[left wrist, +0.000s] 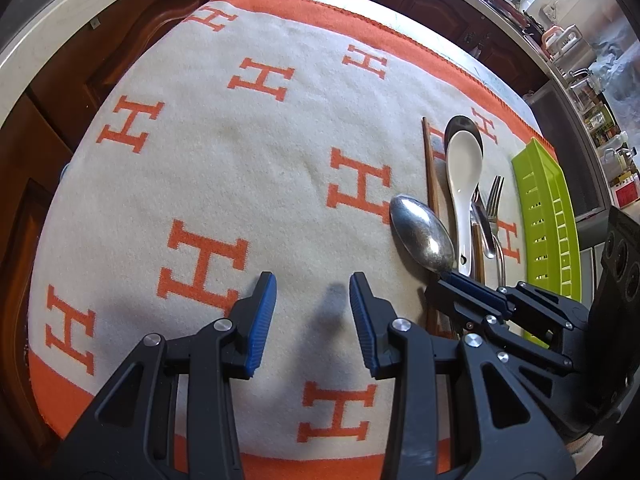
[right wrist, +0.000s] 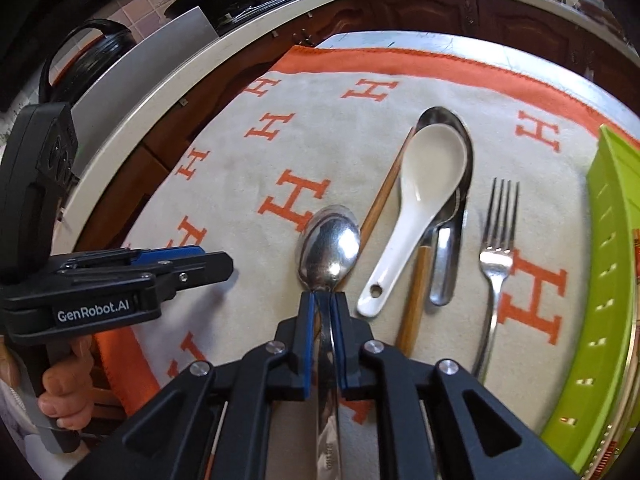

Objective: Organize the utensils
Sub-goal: 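Lift the steel spoon with the right gripper and carry it over the green tray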

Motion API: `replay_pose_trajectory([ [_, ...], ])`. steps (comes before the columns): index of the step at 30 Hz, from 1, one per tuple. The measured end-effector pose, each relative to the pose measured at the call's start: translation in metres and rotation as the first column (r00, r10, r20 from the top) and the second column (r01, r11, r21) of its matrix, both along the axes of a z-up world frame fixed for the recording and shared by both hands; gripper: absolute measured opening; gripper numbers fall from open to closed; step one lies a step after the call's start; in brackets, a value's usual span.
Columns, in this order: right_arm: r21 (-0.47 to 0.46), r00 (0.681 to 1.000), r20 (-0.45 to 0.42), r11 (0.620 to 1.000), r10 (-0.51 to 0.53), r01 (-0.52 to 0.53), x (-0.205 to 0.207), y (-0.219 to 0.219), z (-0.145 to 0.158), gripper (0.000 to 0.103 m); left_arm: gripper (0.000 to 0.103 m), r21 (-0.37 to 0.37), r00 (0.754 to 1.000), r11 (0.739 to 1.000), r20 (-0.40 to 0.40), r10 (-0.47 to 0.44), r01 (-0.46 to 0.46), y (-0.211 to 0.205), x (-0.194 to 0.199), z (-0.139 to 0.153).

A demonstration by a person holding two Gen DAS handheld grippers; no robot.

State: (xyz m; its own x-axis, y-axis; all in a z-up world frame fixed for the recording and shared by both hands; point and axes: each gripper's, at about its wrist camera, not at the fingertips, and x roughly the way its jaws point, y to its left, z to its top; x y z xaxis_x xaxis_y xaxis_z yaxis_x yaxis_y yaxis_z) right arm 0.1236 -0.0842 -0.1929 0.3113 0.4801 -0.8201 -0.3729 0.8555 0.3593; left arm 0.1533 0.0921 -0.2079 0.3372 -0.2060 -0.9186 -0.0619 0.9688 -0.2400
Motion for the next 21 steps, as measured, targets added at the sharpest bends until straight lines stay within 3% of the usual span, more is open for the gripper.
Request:
replay_pose_trajectory([
  [7,-0.044,0.999,0.038,0.999,0.001,0.0,-0.005,0.006,0.004,0.009,0.035,0.0,1.0,1.0,-0.003,0.001,-0.001,0.0,0.001,0.0],
  [21,0.192,0.984,-0.099,0.968,-0.146,0.163,-0.014,-0.044,0.01,0.005,0.035,0.009,0.999,0.999,0.003,-0.036,0.036,-0.017,-0.006,0.011],
])
